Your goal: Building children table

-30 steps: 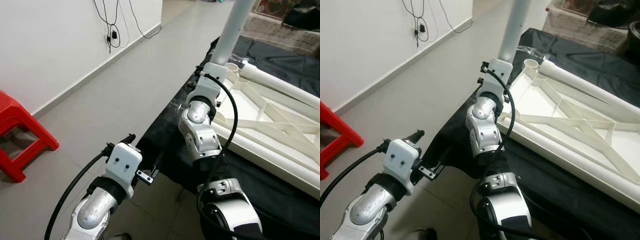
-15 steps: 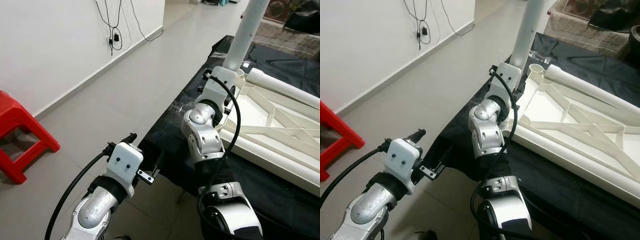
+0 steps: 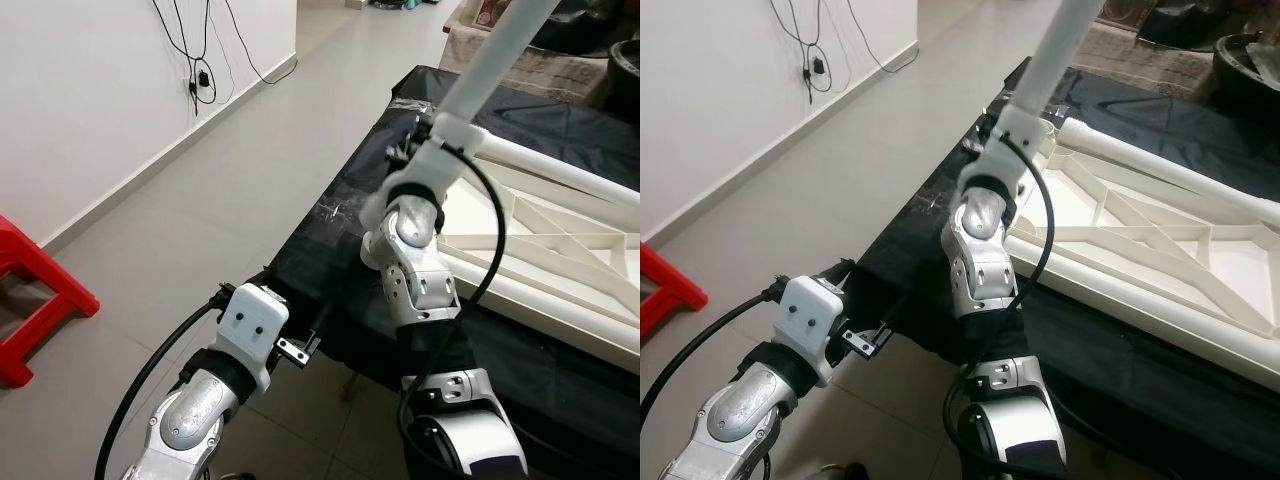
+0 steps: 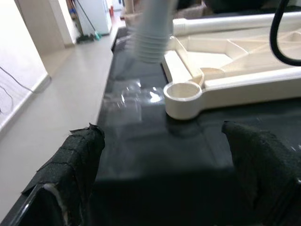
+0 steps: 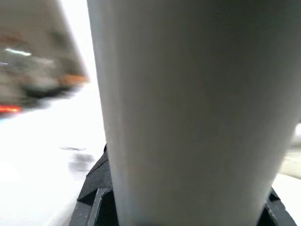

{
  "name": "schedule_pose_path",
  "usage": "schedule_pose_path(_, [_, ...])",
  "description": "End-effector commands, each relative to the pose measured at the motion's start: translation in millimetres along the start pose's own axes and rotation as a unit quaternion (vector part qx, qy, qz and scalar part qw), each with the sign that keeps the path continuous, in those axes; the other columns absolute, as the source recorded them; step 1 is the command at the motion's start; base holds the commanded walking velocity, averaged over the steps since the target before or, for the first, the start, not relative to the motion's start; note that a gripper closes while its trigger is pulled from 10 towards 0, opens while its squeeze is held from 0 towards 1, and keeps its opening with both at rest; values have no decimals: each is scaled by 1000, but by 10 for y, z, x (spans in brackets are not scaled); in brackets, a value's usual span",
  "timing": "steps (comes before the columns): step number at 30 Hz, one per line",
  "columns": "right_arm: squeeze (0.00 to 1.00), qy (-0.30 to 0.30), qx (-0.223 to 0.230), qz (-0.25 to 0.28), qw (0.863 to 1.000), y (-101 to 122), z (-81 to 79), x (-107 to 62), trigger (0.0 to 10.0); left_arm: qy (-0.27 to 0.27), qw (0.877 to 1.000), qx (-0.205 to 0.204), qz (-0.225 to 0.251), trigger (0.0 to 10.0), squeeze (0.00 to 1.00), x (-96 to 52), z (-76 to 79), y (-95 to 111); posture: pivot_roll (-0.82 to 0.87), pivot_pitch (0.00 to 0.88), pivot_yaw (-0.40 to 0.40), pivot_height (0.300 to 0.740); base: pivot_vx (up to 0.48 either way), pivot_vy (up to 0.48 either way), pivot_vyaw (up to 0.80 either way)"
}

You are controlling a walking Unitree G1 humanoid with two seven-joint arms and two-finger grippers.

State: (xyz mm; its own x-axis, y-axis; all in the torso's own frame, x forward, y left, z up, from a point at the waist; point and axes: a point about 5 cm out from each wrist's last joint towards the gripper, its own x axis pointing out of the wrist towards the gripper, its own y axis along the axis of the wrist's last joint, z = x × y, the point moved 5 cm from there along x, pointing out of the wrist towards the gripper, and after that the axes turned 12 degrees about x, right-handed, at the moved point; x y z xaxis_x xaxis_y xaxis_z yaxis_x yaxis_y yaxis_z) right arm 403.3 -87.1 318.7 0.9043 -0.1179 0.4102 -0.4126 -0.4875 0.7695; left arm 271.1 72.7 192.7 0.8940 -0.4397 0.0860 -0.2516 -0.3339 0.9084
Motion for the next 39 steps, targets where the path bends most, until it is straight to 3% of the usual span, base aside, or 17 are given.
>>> schedule_pose_path(1, [0, 53, 23, -8, 998, 20, -188, -20, 10000, -4, 1000, -9, -13, 10000, 1000, 14, 23, -62, 127, 113, -48, 740, 0, 0, 0])
schedule_pose_path(2, [0, 80, 45, -34, 995, -48, -242, -56, 10000, -1, 1000, 4, -14, 10000, 1000, 44, -5, -62, 126, 107, -49, 740, 0, 0, 0])
schedule_pose_path(3, [0, 105, 60, -64, 991, -144, -278, -113, 10000, -5, 999, 25, -20, 10000, 0, 85, -34, -86, 124, 103, -47, 740, 0, 0, 0])
schedule_pose_path(5, [0, 139, 79, -101, 982, -277, -314, -220, 10000, -4, 998, 57, -27, 10000, 0, 164, -116, -117, 124, 97, -49, 740, 0, 0, 0])
schedule_pose_path(9, [0, 162, 85, -119, 976, -351, -328, -310, 10000, 3, 996, 85, -32, 10000, 0, 237, -209, -142, 121, 94, -44, 740, 0, 0, 0])
schedule_pose_path(11, [0, 182, 94, -138, 969, -415, -342, -388, 10000, 4, 992, 122, -31, 10000, 0, 311, -281, -158, 114, 89, -44, 740, 0, 0, 0])
schedule_pose_path(15, [0, 210, 107, -161, 958, -470, -377, -484, 10000, 12, 989, 142, -34, 10000, 0, 381, -355, -173, 110, 88, -40, 740, 0, 0, 0])
schedule_pose_path(24, [0, 249, 121, -196, 941, -532, -422, -644, 10000, 30, 984, 170, -47, 10000, 0, 422, -479, -249, 109, 87, -40, 740, 0, 0, 0])
schedule_pose_path(39, [0, 280, 139, -225, 923, -535, -467, -801, 10000, 41, 986, 155, -53, 10000, 0, 522, -503, -369, 104, 82, -40, 740, 0, 0, 0])
